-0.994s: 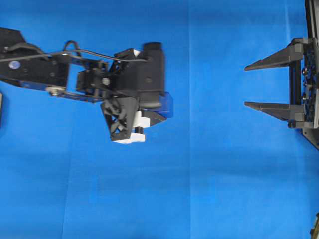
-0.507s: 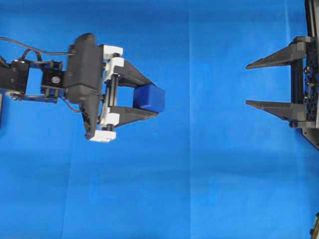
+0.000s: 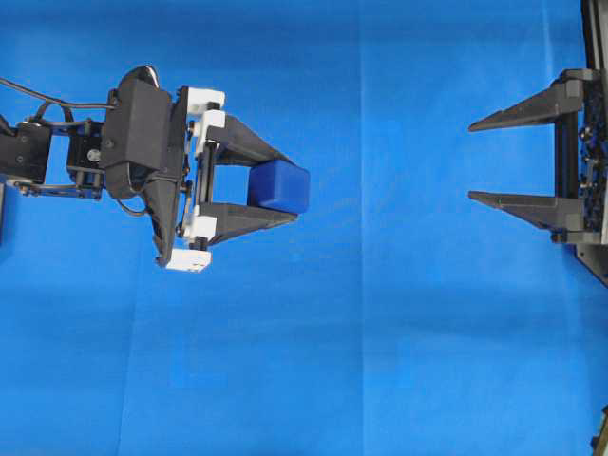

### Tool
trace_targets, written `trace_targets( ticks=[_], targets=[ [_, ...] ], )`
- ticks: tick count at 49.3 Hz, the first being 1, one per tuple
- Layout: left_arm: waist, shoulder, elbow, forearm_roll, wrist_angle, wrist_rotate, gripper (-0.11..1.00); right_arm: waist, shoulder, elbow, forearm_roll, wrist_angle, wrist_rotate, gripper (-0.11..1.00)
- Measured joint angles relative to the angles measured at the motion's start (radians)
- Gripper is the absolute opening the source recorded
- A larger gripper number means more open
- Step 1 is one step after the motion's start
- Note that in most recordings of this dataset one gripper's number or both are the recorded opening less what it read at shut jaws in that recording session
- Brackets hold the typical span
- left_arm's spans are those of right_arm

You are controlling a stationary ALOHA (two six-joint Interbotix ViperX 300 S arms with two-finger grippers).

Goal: Handover the blue block to the right arm after grasping it with the left arm, then place it in the designated position.
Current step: 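Lift the blue cube with the left gripper and raise it up, then rotate the right gripper and move it toward the held cube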

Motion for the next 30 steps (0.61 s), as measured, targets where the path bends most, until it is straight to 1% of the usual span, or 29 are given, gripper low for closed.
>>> trace_targets(
  ticks=[3, 6, 7, 11, 21, 24, 30],
  targets=[
    [0.000, 0.000, 0.000, 0.000, 0.000, 0.000, 0.46, 0.000, 0.000, 0.000, -0.028, 0.000, -0.021, 0.95],
    [0.000, -0.002, 0.000, -0.002, 0.000, 0.000, 0.46, 0.000, 0.002, 0.000, -0.072, 0.000, -0.043, 0.95],
    [0.000, -0.002, 0.000, -0.002, 0.000, -0.002, 0.46, 0.000, 0.002, 0.000, -0.087, 0.000, -0.060, 0.95],
    [0.000, 0.000, 0.000, -0.002, -0.003, 0.000, 0.46, 0.000, 0.002, -0.002, -0.153, 0.002, -0.101, 0.95],
    [0.000, 0.000, 0.000, -0.003, -0.009, 0.000, 0.46, 0.000, 0.002, -0.021, -0.327, 0.002, -0.245, 0.95],
    [0.000, 0.000, 0.000, -0.003, -0.009, 0.000, 0.46, 0.000, 0.002, -0.025, -0.365, 0.000, -0.285, 0.95],
    [0.000, 0.000, 0.000, -0.003, -0.011, -0.002, 0.46, 0.000, 0.002, -0.029, -0.423, 0.000, -0.362, 0.95]
  ],
)
